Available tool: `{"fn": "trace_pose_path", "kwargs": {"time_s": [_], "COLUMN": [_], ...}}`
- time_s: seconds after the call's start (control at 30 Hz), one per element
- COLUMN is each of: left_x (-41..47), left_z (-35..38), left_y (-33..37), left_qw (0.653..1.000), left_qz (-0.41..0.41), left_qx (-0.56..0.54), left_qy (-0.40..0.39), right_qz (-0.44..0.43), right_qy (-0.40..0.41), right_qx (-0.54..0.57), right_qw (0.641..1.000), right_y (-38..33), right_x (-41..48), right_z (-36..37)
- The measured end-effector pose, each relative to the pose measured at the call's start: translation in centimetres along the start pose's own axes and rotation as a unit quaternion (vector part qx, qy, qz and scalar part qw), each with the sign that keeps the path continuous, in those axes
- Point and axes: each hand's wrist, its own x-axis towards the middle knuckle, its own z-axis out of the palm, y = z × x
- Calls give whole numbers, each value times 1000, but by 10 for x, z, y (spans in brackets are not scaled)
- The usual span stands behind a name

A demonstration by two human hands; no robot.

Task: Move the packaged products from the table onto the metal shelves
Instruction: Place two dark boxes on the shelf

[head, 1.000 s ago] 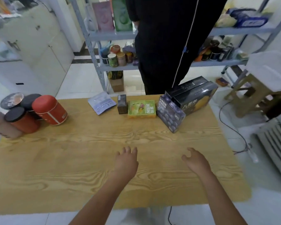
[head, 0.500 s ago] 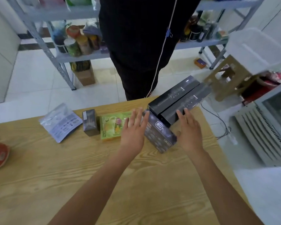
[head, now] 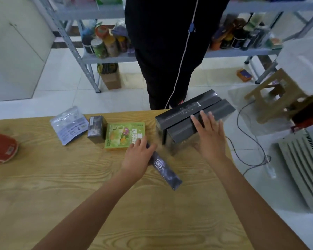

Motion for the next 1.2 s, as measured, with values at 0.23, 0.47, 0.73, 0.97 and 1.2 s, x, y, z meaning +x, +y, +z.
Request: {"fn": "trace_pose_path", "kwargs": {"time_s": [0.23,0.47,0.73,0.97,1.2], "left_x": [-32,-64,-103,-139,-120], "left_z": [-2,3,12,26,38], "left_y": [4,0,-13,-22,15], "left_qw": [994,975,949,934,954], "left_qz": [-85,-193,-283,-316,-274], "left_qx": [-28,-75,-107,-146,-123], "left_qy": [-56,-85,-88,-81,4], "right_qz": [-17,-80,-164,-265,-272], "right_qy": [34,87,-38,-90,-5], "right_qx": [26,48,81,33,-9], "right_qw": [999,992,982,959,962], "right_y": [10,22,4,-12,-16], "right_x": [-3,-1,-34,-44,-47], "right_z": [1,-13,-24,-20,-6]}}
